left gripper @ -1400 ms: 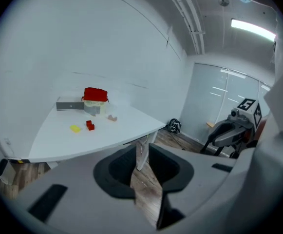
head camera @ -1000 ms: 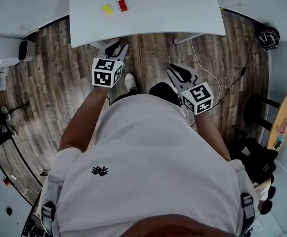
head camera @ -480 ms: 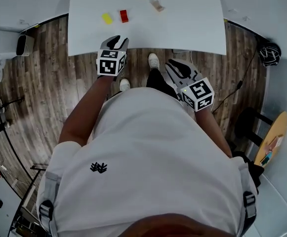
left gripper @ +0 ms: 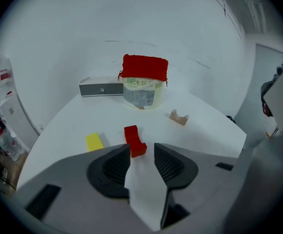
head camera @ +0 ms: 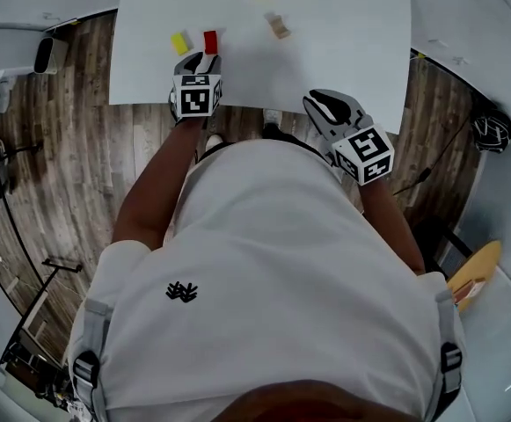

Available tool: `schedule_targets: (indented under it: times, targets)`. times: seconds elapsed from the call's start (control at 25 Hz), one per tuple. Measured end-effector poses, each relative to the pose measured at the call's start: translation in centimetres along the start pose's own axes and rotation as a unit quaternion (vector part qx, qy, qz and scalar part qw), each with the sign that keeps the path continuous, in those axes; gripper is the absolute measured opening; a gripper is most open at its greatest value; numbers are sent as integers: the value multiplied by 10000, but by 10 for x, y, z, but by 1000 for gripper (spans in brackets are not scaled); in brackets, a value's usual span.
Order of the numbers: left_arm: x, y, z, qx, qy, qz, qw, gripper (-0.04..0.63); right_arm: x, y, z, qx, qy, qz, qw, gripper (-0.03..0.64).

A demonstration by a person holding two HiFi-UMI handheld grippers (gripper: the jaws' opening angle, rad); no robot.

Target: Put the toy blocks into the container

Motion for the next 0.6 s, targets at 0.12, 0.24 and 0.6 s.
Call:
schedule_targets:
  times: [0.12, 0.24, 0.6]
  targets:
    - [14, 5, 6, -167, 113, 209, 9996, 172, -1, -22, 0, -65, 73, 133, 9999, 64]
    - [25, 11, 8, -305, 239, 405, 9984, 178, 2, -39, 1, -113, 109, 275, 9995, 63]
    - [40, 18, 0, -531, 558, 837, 9935, 138, 6, -72, -2, -204, 148, 589, 9979, 58]
Point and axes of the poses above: the fingertips, and each gripper's own axes: x forward along the fingers, y to its left, z out of its top, the point moved 2 cm from there along -x, backward along the fingers, and after that the axes turned 15 degrees about y, right-handed, at the moved point
